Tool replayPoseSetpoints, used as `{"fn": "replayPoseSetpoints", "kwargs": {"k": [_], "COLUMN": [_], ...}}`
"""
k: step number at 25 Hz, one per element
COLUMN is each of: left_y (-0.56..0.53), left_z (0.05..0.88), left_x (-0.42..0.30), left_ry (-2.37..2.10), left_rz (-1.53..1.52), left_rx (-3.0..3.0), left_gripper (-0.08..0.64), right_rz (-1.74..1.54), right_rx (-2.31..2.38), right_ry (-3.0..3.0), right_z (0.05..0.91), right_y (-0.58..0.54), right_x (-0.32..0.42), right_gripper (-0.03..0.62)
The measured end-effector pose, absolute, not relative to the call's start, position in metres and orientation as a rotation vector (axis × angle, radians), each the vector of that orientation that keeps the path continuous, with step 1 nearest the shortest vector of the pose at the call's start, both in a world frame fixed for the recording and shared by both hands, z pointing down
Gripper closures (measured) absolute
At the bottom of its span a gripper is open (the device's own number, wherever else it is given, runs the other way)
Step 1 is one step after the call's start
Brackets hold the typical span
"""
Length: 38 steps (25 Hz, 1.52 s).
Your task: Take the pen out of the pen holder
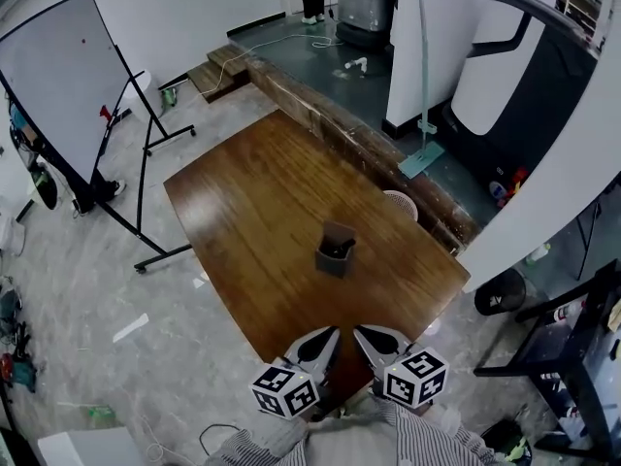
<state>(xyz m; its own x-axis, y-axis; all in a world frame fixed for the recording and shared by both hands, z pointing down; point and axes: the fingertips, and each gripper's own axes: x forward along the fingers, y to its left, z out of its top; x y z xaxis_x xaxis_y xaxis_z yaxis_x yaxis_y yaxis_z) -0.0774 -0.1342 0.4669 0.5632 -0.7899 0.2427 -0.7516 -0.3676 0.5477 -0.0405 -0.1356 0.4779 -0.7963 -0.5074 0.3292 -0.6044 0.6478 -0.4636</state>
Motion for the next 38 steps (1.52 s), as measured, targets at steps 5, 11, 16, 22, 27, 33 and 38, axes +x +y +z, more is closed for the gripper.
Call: {"fn": "replayPoseSetpoints", "kwargs": {"k": [5, 11, 16, 22, 27, 33, 38], "left_y": [-0.149, -0.168, -0.196, -0.236, -0.266, -0.296, -0.309], "left_z": [0.470, 0.476, 0.480, 0.486, 0.495, 0.506, 0.515], "left_x": [-0.076, -0.077, -0.080, -0.081, -0.085, -0.084, -0.079], "left_ry": [-1.211, -1.163, -1.166, -1.206, -1.219, -1.234, -1.236], "left_rz": [-0.010, 0.042, 0.081, 0.168, 0.246, 0.289, 0.340], "left_rx": [2.219, 2.249, 2.246, 2.283, 2.323, 2.322, 2.322], "left_gripper": [0.552, 0.552, 0.552, 0.552, 0.552, 0.552, 0.520], "right_rz": [0.834, 0.842, 0.892, 0.950, 0.997, 1.046, 1.086], "right_rx": [0.944, 1.001, 1.021, 1.035, 1.024, 1.010, 1.015], "right_ry": [-2.718, -2.705, -2.695, -2.686, -2.666, -2.644, -2.640], "right_z": [0.473, 0.476, 0.482, 0.492, 0.508, 0.527, 0.532], "right_y": [-0.147, -0.170, -0.189, -0.212, -0.221, -0.231, -0.241], "right_x": [-0.040, -0.040, -0.038, -0.035, -0.037, -0.036, -0.034], "right_gripper": [0.594, 0.594, 0.594, 0.594, 0.592, 0.594, 0.594]}}
